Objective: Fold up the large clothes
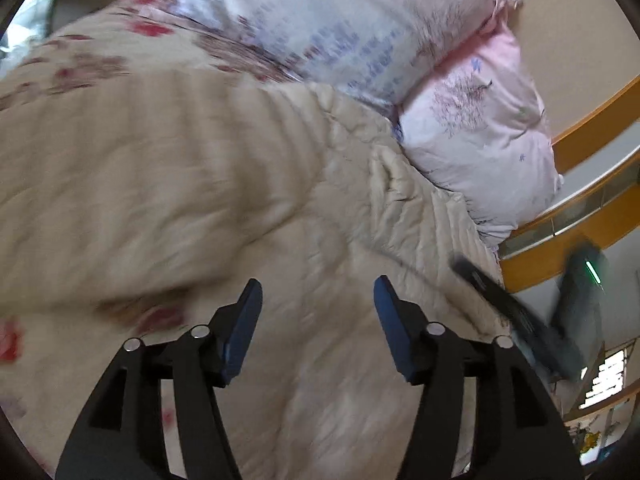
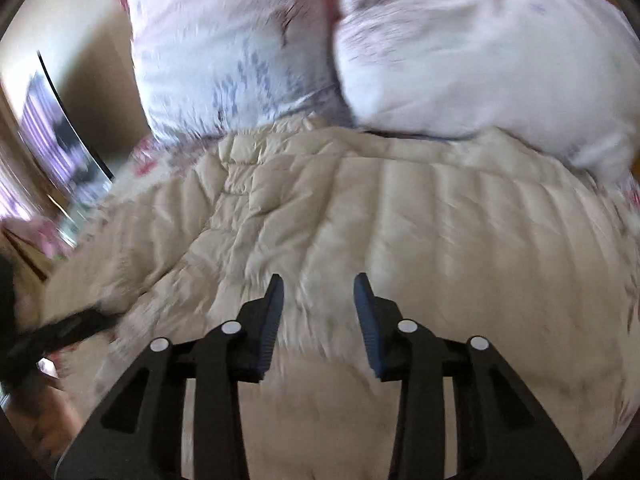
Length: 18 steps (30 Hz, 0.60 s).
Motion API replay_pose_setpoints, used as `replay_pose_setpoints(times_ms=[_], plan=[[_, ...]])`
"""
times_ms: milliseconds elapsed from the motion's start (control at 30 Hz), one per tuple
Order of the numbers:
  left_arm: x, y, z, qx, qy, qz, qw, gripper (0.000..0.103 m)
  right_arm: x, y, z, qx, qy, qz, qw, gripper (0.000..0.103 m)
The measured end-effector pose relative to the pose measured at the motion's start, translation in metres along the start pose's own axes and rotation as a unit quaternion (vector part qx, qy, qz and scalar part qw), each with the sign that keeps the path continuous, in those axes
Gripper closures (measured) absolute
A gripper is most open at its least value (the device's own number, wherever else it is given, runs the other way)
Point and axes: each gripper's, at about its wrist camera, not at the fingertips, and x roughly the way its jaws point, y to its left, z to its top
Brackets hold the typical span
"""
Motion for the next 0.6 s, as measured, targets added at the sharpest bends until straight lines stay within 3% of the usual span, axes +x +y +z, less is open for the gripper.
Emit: replay_pose_setpoints(times_ms=[133, 200, 267, 333, 600], plan=[[-0.044, 0.044, -0.026, -0.032, -0.029, 0.047, 0.998, 0.041, 0.061, 0.019, 0.005, -0.036, 0.061, -0.04, 0.997, 0.062], [-0.059, 0.068, -0.034, -0.067, -0.042, 0.064, 0.9948, 0.041, 0.063, 0.022, 0.004, -0.042, 0.056, -0.05, 0.996, 0.062], [-0.071, 0.087, -0.039, -0.097, -0.054, 0.07, 0.9914, 0.041, 0.05, 0.016, 0.002, -0.009, 0.059, -0.014, 0.998, 0.056], [-0.079, 0.105, -0.041, -0.133, -0.073, 0.076, 0.9855, 0.041, 0.036, 0.007, -0.001, 0.025, 0.059, 0.033, 0.997, 0.043], [-0.09, 0.154, -0.034, -0.264, -0.142, 0.062, 0.9521, 0.043, -0.016, 0.007, -0.024, 0.039, 0.052, 0.107, 0.992, 0.038]])
